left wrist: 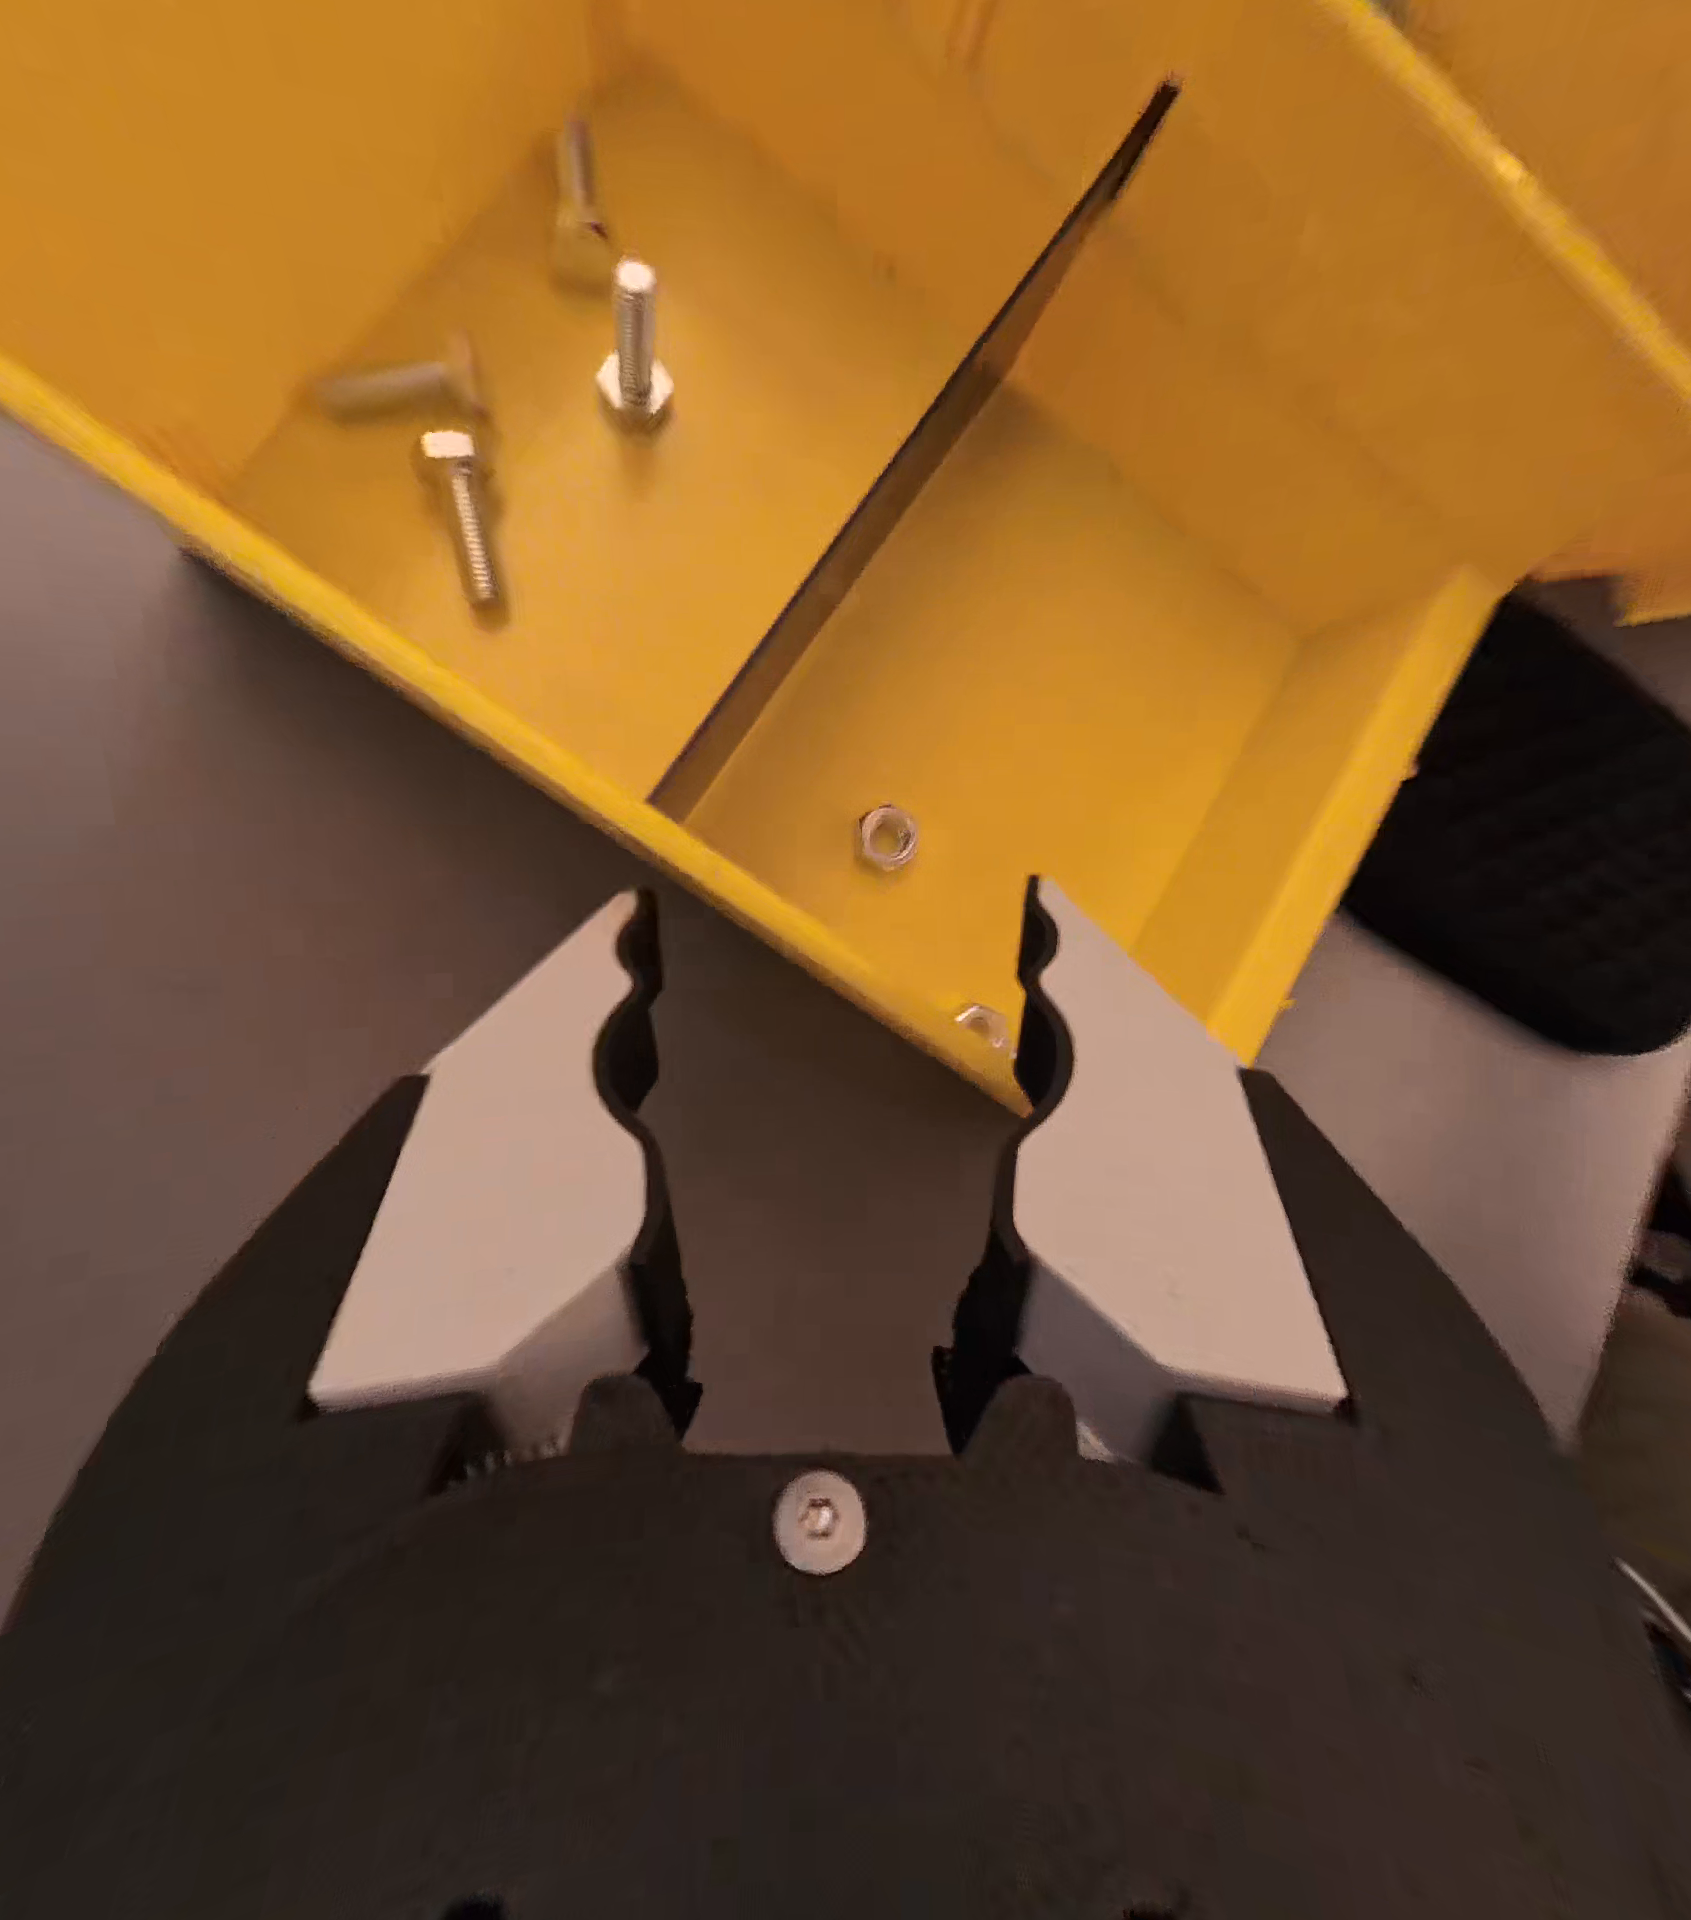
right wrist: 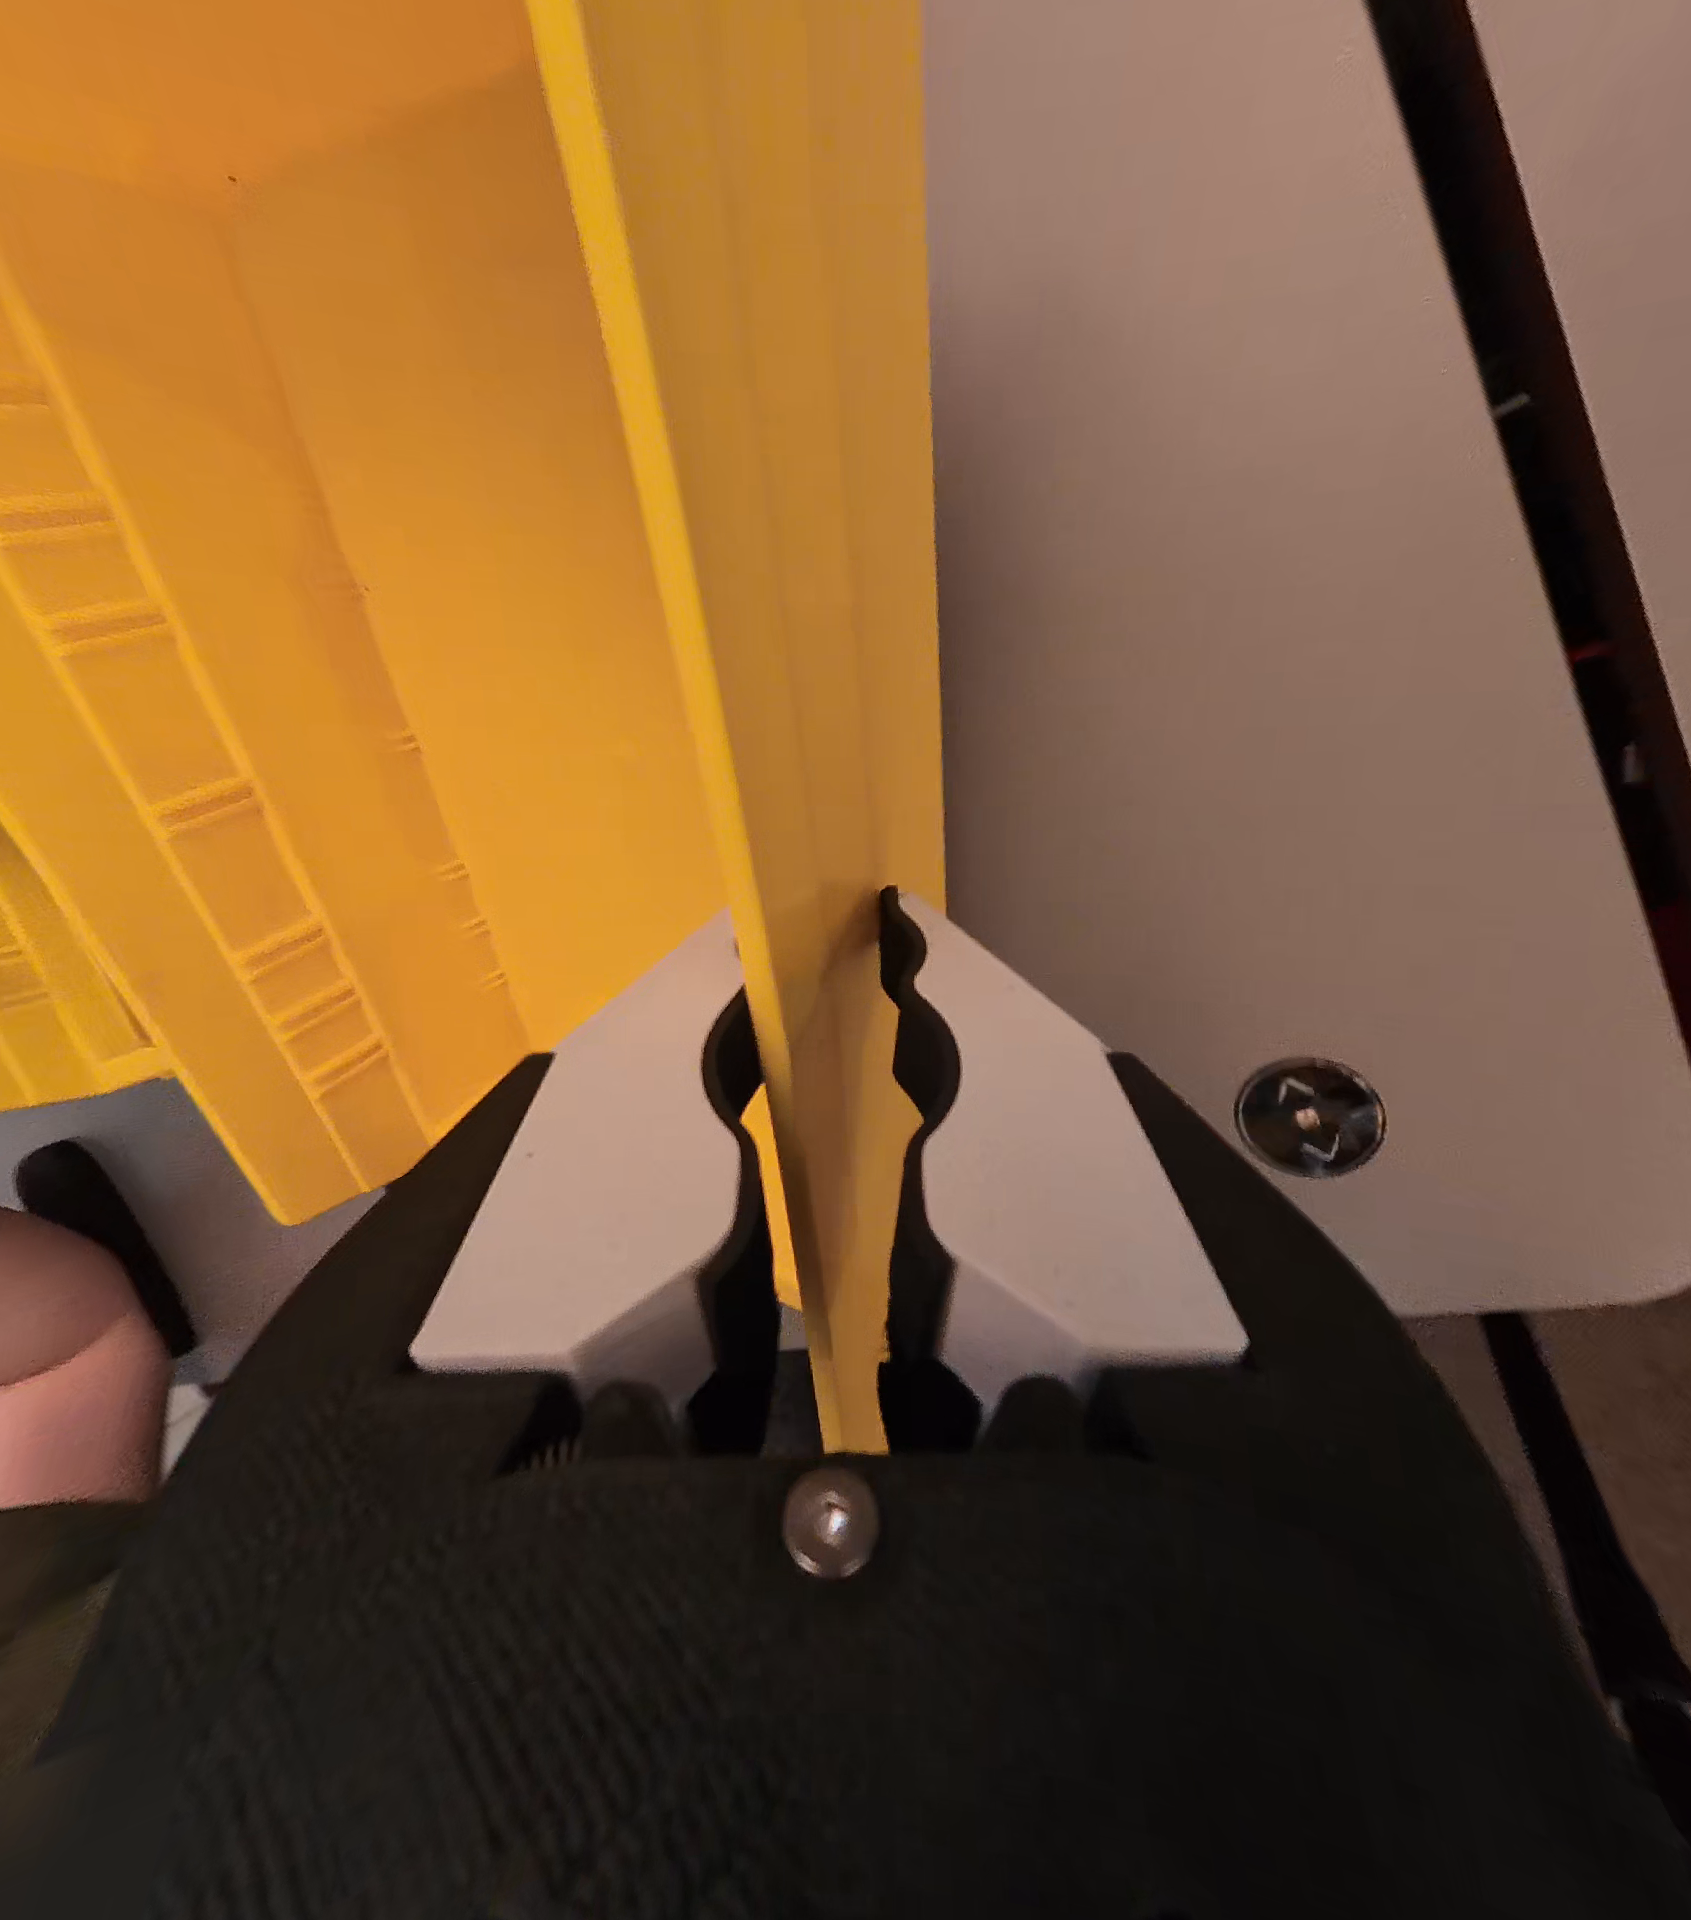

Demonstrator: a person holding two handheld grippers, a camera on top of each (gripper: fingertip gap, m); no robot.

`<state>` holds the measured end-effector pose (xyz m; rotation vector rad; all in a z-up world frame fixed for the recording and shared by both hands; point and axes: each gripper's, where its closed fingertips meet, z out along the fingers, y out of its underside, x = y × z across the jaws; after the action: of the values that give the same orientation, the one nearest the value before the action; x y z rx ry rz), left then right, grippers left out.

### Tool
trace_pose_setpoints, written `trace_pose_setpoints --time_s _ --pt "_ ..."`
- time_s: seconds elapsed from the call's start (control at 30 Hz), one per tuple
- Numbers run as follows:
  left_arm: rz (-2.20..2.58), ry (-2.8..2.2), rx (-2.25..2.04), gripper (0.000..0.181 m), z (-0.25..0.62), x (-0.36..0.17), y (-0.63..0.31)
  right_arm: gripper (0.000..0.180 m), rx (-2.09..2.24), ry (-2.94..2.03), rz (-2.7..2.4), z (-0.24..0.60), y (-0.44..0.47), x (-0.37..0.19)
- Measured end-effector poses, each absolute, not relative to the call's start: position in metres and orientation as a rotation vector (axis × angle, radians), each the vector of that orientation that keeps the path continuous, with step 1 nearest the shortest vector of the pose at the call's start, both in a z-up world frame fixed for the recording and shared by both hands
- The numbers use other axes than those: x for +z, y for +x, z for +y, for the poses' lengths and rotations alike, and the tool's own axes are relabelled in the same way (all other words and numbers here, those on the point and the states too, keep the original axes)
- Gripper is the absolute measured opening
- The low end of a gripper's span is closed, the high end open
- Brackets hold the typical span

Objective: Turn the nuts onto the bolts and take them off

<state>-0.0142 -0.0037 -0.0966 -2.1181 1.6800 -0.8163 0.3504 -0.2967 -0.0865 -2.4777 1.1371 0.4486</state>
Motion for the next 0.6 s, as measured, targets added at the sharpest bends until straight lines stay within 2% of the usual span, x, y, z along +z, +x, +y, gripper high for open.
trace_pose_setpoints --time_s 0.1,0.17,0.37,0.6 --pt "1.733 -2.136 -0.873 0.041 -0.007 -0.098 -0.019 0.016 0.399 -2.502 1.042 -0.282 0.347 -0.088" --pt "1.769 -2.12 -0.868 0.04 -0.005 -0.098 -0.022 0.016 0.379 -2.503 0.979 -0.272 0.345 -0.088" --pt "1.822 -2.127 -0.612 0.017 0.033 -0.095 -0.063 0.013 0.287 -2.483 0.792 -0.246 0.347 -0.078" --pt "1.58 -2.369 -0.538 0.003 0.105 -0.092 -0.141 0.012 0.218 -2.464 0.741 -0.213 0.346 -0.072"
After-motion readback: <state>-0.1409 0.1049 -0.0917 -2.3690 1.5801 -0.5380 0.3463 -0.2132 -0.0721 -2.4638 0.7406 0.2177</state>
